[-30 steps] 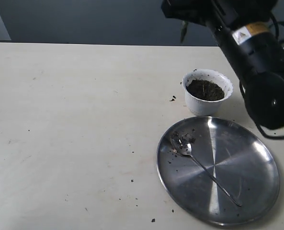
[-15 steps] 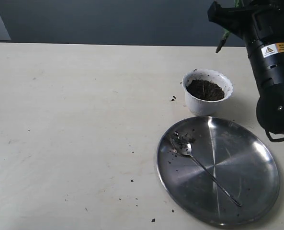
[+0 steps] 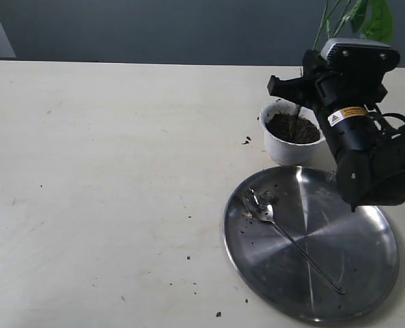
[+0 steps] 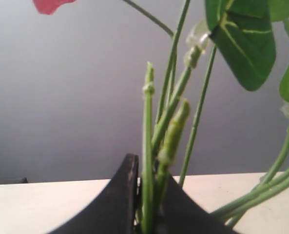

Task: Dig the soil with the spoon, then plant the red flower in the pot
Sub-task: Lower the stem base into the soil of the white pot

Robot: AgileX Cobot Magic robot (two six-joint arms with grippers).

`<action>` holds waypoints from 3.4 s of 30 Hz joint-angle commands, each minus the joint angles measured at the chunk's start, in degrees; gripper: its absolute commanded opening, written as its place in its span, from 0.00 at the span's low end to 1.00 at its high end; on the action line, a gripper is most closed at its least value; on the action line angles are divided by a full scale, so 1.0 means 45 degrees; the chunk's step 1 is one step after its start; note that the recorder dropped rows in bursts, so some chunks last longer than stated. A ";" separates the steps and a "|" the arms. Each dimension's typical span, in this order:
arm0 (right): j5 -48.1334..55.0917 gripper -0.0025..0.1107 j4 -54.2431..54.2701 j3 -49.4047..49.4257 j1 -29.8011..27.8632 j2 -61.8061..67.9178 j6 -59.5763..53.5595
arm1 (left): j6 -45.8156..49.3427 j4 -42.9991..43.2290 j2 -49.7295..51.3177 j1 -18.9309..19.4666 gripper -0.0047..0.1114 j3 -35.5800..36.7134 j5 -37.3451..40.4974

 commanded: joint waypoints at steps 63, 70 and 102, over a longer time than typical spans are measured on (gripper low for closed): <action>0.1666 0.02 -0.2671 0.0802 -0.0347 0.1773 0.0860 | -0.0057 -0.0069 0.0067 -0.0028 0.05 -0.0034 -0.0083; 0.2707 0.02 -0.2667 0.0802 -0.0347 0.1749 0.1033 | -0.0057 -0.0069 0.0067 -0.0028 0.05 -0.0034 -0.0083; 0.3630 0.18 -0.1601 0.0825 -0.0347 0.1205 0.1034 | -0.0057 -0.0069 0.0067 -0.0028 0.05 -0.0034 -0.0083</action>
